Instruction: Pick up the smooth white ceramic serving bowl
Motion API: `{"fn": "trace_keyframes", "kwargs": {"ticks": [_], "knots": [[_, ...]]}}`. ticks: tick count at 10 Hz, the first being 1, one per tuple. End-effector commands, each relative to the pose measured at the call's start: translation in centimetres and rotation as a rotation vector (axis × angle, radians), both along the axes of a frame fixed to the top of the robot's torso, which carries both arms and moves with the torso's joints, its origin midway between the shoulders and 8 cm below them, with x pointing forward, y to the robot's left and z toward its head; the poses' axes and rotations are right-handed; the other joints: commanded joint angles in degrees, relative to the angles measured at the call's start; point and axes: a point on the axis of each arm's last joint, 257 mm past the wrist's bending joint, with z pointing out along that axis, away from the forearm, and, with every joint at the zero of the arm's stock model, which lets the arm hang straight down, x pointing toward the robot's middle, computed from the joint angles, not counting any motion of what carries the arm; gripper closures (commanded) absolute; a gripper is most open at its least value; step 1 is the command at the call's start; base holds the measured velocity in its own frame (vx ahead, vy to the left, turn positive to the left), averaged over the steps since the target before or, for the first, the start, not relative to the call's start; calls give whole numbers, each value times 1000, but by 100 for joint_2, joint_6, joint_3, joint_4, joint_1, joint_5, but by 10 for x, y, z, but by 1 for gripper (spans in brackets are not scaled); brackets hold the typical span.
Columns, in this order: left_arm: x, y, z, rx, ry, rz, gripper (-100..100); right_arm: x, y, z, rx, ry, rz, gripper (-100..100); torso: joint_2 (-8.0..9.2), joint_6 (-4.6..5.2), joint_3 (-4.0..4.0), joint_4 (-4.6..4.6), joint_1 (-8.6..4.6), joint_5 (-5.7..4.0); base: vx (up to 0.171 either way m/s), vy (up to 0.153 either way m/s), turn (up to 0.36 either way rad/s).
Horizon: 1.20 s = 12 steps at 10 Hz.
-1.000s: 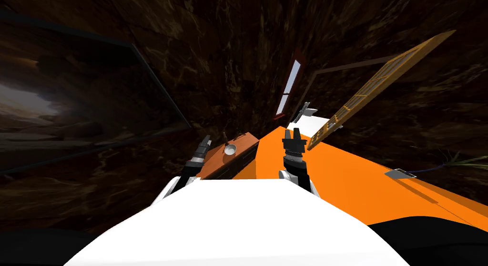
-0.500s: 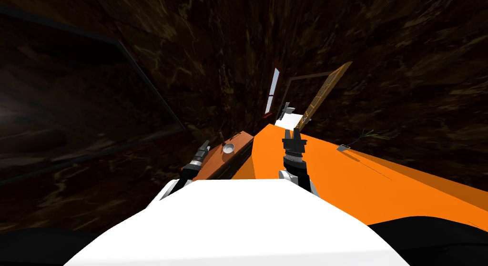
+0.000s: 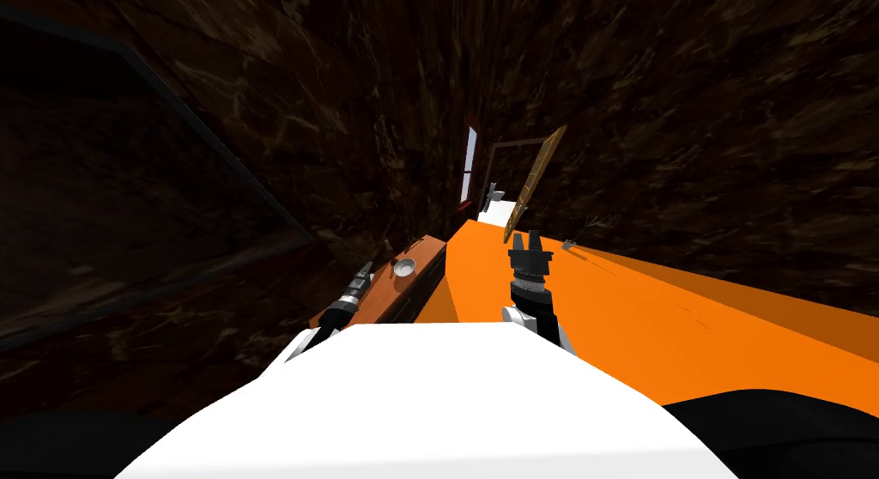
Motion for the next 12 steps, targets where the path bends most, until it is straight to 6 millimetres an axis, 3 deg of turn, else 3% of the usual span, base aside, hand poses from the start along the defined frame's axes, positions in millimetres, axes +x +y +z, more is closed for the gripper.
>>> {"fn": "trace_keyframes", "kwargs": {"ticks": [1,2,3,4,5,7,8,9,12], "knots": [[-10,14,-23,-30,63,29,-100,0,0,0,0,0,0,0,0,0,0,0,0,0,-77,59,-321],[-17,27,-42,-37,112,53,-100,0,0,0,0,0,0,0,-6,3,-3,-1,-6,-2,-69,53,-426],[-17,28,-43,-55,115,56,-100,0,0,0,0,0,0,0,-11,4,-6,-2,-7,-2,-50,44,-254],[-27,42,-63,-75,166,86,-100,0,0,0,0,0,0,0,-19,-1,-10,-4,-11,-3,-34,33,-359],[-27,43,-63,-78,167,87,-100,0,0,0,0,0,0,0,-26,3,-15,-5,-13,-3,-24,28,-216],[-50,73,-102,-110,268,154,-100,0,0,0,0,0,0,0,-34,3,-19,-7,-16,-4,-25,29,-388],[-50,73,-102,-126,267,157,-100,0,0,0,0,0,0,0,-33,1,-19,-7,-11,-3,-18,34,-235],[-64,88,-120,-147,316,194,-100,0,0,0,0,0,0,0,-37,-1,-21,-8,-13,-3,-10,17,-342],[-79,103,-138,-175,361,235,-100,0,0,0,0,0,0,0,-48,0,-27,-10,-19,-5,5,15,-206]]}}
